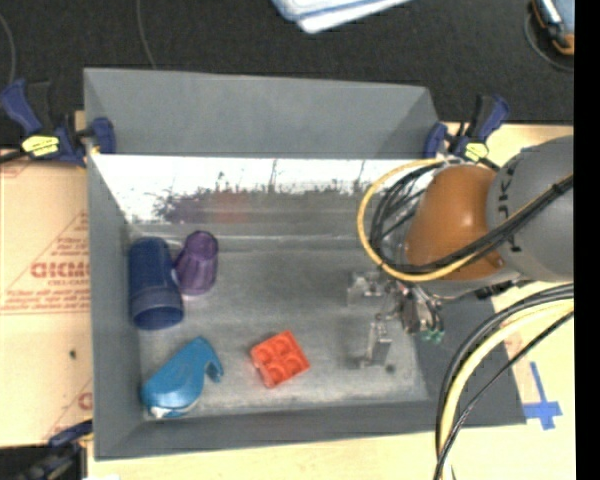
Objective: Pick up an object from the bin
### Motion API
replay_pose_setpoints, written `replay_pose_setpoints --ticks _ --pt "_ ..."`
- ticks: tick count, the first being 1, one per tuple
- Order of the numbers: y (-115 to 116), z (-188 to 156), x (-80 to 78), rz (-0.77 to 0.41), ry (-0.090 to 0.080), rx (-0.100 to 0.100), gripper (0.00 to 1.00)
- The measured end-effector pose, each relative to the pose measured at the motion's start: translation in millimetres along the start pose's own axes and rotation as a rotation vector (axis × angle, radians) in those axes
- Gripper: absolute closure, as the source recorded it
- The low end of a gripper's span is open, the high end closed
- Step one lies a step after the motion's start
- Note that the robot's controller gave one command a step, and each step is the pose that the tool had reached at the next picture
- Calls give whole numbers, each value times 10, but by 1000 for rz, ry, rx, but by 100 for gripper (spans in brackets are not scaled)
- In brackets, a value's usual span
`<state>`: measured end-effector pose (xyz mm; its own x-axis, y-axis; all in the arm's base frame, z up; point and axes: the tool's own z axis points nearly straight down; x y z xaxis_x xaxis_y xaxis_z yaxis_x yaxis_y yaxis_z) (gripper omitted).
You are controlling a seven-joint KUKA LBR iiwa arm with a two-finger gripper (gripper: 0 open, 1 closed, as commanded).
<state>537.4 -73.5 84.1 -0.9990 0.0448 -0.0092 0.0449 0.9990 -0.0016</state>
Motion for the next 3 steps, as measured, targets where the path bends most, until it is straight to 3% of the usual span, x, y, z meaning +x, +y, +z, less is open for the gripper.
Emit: replay_pose_setpoints --ticks 1,2,3 --pt "729 90 222 -79 12 -2 0" --pt "875 103 257 -97 13 -2 0" --pt "916 -273 168 -219 6 -3 0"
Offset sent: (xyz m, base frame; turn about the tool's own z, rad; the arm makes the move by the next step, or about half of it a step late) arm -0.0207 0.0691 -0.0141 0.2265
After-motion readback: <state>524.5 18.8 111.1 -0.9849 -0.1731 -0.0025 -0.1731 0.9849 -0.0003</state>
